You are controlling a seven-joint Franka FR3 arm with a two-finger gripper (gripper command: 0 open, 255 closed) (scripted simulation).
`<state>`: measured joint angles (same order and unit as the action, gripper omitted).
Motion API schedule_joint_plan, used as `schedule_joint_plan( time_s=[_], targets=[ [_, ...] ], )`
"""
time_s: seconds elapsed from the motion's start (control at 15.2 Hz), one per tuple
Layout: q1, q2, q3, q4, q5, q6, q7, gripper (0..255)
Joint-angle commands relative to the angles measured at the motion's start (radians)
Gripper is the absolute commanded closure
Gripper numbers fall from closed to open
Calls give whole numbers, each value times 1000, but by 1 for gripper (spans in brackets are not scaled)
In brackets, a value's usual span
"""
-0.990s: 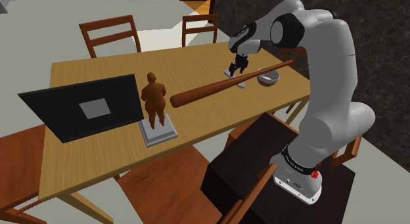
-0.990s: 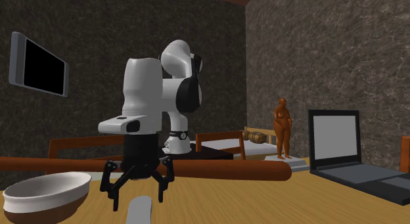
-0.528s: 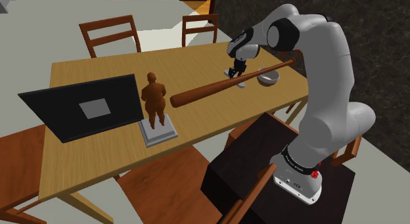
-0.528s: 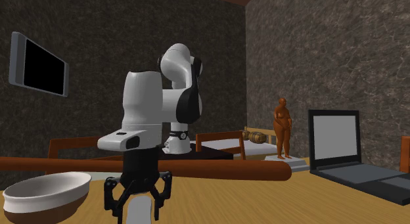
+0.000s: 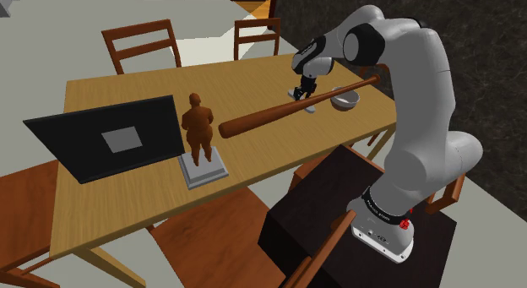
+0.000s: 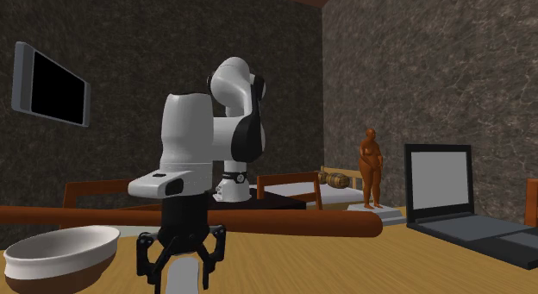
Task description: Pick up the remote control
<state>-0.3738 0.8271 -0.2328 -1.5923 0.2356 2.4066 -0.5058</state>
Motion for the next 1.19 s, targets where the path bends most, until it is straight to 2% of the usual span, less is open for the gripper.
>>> schedule_joint_plan(
  time_s=[0.0,1.12],
  targets=[
    [0,2,0,1,0,-1,0,255],
    [22,-141,-31,-22,-33,-120,17,255]
  ],
)
